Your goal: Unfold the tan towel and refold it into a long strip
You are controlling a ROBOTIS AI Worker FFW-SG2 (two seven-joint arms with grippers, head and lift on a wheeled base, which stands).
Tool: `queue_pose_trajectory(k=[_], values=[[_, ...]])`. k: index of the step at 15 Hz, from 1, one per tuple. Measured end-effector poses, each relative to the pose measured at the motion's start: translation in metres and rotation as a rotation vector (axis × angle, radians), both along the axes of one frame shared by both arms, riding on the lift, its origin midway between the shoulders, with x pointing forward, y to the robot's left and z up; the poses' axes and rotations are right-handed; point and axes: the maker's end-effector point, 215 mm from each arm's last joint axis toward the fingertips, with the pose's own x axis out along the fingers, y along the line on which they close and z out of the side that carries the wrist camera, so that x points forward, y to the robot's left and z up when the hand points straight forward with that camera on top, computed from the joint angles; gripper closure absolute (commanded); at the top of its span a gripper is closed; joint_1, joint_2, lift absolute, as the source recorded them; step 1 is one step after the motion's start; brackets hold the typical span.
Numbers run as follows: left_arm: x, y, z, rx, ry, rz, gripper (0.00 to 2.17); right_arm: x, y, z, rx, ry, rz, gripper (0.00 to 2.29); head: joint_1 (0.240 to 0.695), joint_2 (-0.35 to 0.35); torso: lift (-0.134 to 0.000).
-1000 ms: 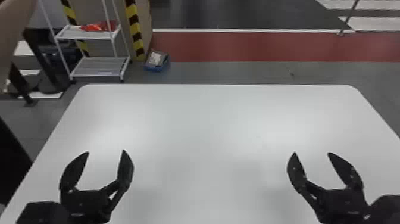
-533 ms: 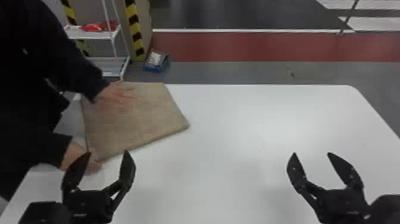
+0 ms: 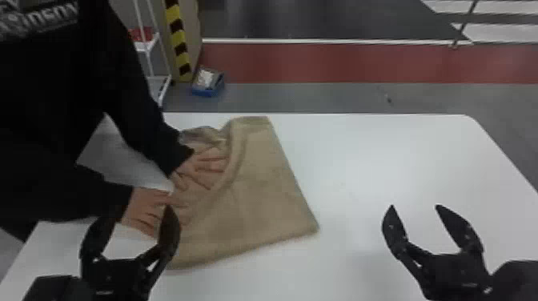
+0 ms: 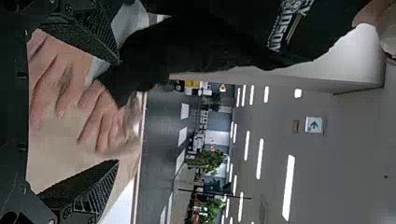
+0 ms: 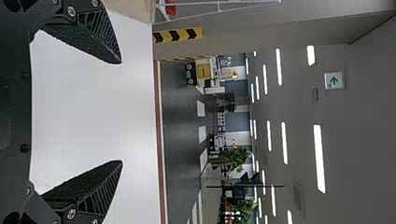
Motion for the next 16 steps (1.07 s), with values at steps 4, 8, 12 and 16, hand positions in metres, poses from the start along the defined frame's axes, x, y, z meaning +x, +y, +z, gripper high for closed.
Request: queue_pose_trajectory(k=[4,8,12,16], values=[[-0.0003,-0.0001,-0.0010,0.000,0.001,-0.001,0.13,-0.0008,0.0001,-0.0008,0.001,0.002,-0.001,0.12,0.695,-0.011,-0.123],[-0.0013,0.0001,-0.0009,0.000,0.000,0.000,0.13,-0.0016,0.0004,-0.0011,0.002,0.003,-0.001,0.13,0.695,-0.010,-0.123],[-0.0016,0.0003,-0.0010,-0.001,-0.001,0.000,0.13,-0.0016,0.0004,-0.0011,0.001,0.003,-0.001,0.12,0.695,-0.010,-0.123],[-0.0016,0.0003,-0.0009,-0.001,-0.002,0.000,0.13,-0.0017,0.0002,-0.0018,0.002,0.004,-0.001,0.12,0.695,-0.010,-0.123]])
